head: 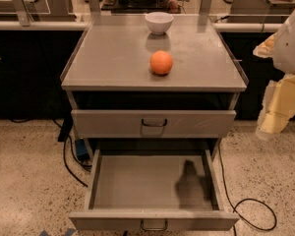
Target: Close middle drawer
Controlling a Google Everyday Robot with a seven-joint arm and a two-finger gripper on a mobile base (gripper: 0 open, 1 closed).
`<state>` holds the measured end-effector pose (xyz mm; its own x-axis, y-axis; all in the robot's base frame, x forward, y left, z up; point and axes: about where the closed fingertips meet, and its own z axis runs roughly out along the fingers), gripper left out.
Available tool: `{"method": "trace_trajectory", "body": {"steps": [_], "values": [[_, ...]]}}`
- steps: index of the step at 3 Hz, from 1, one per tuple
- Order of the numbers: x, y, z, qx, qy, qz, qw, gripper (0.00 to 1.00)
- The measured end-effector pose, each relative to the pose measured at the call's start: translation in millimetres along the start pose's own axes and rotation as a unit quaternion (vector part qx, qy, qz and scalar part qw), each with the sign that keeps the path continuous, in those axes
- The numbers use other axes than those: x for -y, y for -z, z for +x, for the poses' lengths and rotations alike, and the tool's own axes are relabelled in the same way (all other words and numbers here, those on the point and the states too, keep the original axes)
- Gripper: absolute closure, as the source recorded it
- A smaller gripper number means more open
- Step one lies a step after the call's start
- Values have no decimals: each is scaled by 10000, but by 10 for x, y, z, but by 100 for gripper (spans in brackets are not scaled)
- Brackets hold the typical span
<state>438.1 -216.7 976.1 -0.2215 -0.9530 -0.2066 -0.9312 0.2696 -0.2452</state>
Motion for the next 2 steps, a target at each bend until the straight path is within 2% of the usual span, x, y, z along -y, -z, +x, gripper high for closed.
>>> {"method": "trace_trajectory", "body": {"steps": [1, 2], "values": [[0, 0, 0, 0, 0, 0, 10000, 0], [-71, -158, 90, 147, -171, -60, 9997, 0]]}}
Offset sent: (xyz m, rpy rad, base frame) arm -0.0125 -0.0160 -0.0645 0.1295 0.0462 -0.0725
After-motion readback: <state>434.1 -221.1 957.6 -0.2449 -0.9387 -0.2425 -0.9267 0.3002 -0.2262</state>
